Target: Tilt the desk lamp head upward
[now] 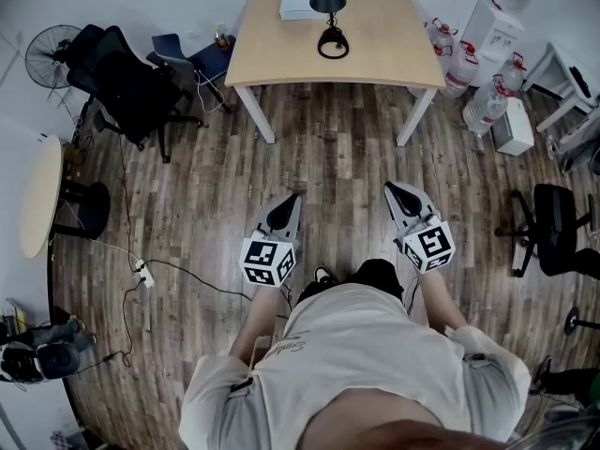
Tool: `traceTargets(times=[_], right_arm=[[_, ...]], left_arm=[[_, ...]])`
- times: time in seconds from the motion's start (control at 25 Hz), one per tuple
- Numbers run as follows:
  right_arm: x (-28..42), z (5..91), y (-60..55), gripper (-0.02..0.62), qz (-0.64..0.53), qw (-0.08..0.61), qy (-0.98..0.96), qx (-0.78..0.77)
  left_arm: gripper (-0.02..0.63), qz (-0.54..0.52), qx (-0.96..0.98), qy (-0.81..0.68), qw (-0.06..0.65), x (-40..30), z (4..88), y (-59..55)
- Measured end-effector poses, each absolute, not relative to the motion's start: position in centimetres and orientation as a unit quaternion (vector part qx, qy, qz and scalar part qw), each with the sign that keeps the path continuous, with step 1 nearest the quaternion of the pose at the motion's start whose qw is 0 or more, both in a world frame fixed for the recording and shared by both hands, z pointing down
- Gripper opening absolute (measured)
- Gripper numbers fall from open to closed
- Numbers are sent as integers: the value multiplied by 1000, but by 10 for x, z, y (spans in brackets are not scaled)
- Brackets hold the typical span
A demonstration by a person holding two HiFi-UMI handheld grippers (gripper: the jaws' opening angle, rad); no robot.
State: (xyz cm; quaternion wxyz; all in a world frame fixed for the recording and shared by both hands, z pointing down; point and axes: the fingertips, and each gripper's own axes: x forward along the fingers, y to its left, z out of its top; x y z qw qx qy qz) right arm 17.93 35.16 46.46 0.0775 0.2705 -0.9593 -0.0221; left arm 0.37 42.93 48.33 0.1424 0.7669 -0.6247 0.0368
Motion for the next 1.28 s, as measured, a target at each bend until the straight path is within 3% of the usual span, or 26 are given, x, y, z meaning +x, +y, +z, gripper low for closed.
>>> traceTargets(times=[0.52,0.92,1.08,1.28], right_arm=[[158,456,357,-5,-38,58,-953,294],[182,490,361,-5,11,90,-949,302],[162,504,346,-5,34,83,-953,291],[127,510,301,-5,46,67,-961,264]], left_arm=[[17,48,780,-607,147,-14,502,434],[17,44,796,-577,177,12,518,419],[17,41,784,-584,205,-1,527,403],[17,62,782,-591,185,-24,510,359]])
